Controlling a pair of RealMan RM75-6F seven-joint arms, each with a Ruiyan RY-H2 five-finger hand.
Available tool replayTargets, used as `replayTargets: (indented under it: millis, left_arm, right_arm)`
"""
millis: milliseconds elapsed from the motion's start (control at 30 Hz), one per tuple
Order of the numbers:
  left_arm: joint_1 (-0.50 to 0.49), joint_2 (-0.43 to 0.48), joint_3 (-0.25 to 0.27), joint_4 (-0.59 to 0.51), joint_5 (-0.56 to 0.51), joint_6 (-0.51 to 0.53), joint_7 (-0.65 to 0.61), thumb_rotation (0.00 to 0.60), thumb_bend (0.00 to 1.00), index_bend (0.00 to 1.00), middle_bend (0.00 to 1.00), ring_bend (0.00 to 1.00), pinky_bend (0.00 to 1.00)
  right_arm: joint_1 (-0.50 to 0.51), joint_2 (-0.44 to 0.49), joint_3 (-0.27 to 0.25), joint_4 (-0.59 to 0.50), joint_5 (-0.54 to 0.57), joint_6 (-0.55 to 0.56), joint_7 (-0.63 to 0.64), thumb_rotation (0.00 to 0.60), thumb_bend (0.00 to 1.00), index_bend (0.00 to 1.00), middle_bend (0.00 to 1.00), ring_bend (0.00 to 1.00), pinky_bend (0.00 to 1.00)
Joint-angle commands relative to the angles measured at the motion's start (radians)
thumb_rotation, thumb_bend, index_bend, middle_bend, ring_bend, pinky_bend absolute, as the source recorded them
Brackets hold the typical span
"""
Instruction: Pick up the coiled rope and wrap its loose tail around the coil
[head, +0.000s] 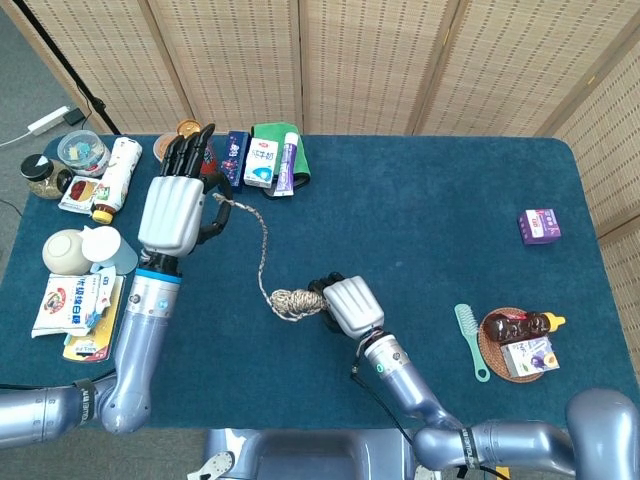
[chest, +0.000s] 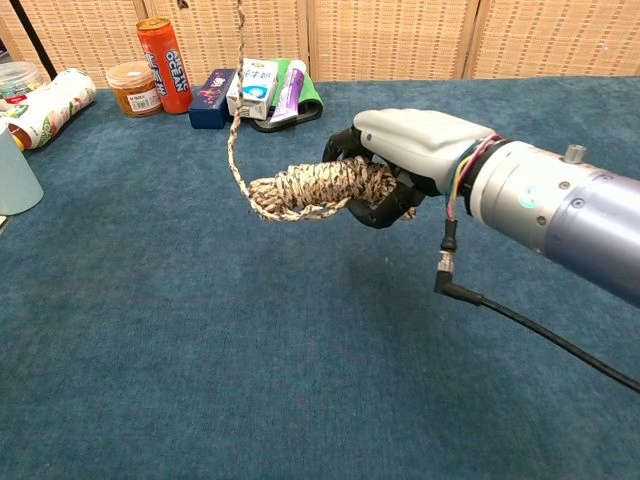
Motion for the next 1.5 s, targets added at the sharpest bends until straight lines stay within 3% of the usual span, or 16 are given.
replayTargets:
  millis: [33, 167, 333, 433, 600, 867, 1100, 1367, 1500]
  left_arm:
    - [-0.050, -0.043, -0.048, 0.023, -0.052, 0.022, 0.023, 0.600, 0.40, 0.59, 0.00, 0.00, 0.00]
    - [-0.103, -0.083, -0.103, 0.021, -0.100, 0.052, 0.027, 0.600, 0.40, 0.59, 0.00, 0.00, 0.00]
    - [-0.144, -0.111, -0.109, 0.053, -0.099, 0.083, 0.047, 0.600, 0.40, 0.59, 0.00, 0.00, 0.00]
    - [-0.169, -0.137, -0.114, 0.104, -0.095, 0.094, 0.040, 0.600, 0.40, 0.59, 0.00, 0.00, 0.00]
    - [-0.197, -0.170, -0.097, 0.189, -0.067, 0.103, 0.037, 0.600, 0.40, 0.59, 0.00, 0.00, 0.00]
    - [-0.219, -0.220, -0.008, 0.382, -0.010, 0.064, 0.038, 0.600, 0.40, 0.59, 0.00, 0.00, 0.00]
    - [-0.207, -0.280, 0.036, 0.485, -0.009, 0.039, 0.004, 0.600, 0.40, 0.59, 0.00, 0.00, 0.00]
    - [-0.180, -0.321, 0.081, 0.558, 0.017, 0.013, -0.044, 0.600, 0.40, 0.59, 0.00, 0.00, 0.00]
    - [-0.155, -0.340, 0.120, 0.608, 0.047, -0.006, -0.077, 0.600, 0.40, 0.59, 0.00, 0.00, 0.00]
  right_arm:
    - [-0.010, 0.015, -0.025, 0.002, -0.034, -0.002, 0.012, 0.600, 0.88, 0.68, 0.42, 0.33, 0.65]
    - [-0.018, 0.016, -0.052, 0.044, -0.070, 0.007, 0.005, 0.600, 0.88, 0.68, 0.43, 0.33, 0.66]
    - [-0.017, 0.041, -0.077, 0.055, -0.122, -0.028, 0.052, 0.600, 0.88, 0.69, 0.43, 0.33, 0.66]
    - [-0.006, 0.089, -0.097, 0.034, -0.194, -0.086, 0.149, 0.600, 0.89, 0.69, 0.43, 0.33, 0.66]
    - [0.011, 0.151, -0.124, 0.050, -0.354, -0.129, 0.346, 0.600, 0.89, 0.69, 0.43, 0.33, 0.66]
    - [0.013, 0.193, -0.158, 0.084, -0.538, -0.077, 0.694, 0.600, 0.89, 0.70, 0.44, 0.35, 0.66]
    - [0.014, 0.219, -0.150, 0.057, -0.547, -0.066, 0.914, 0.600, 0.89, 0.71, 0.45, 0.35, 0.66]
    - [0.015, 0.241, -0.133, 0.032, -0.526, -0.070, 0.982, 0.600, 0.89, 0.71, 0.45, 0.35, 0.66]
    - [0.012, 0.259, -0.100, -0.032, -0.440, -0.103, 1.037, 0.600, 0.90, 0.71, 0.45, 0.35, 0.66]
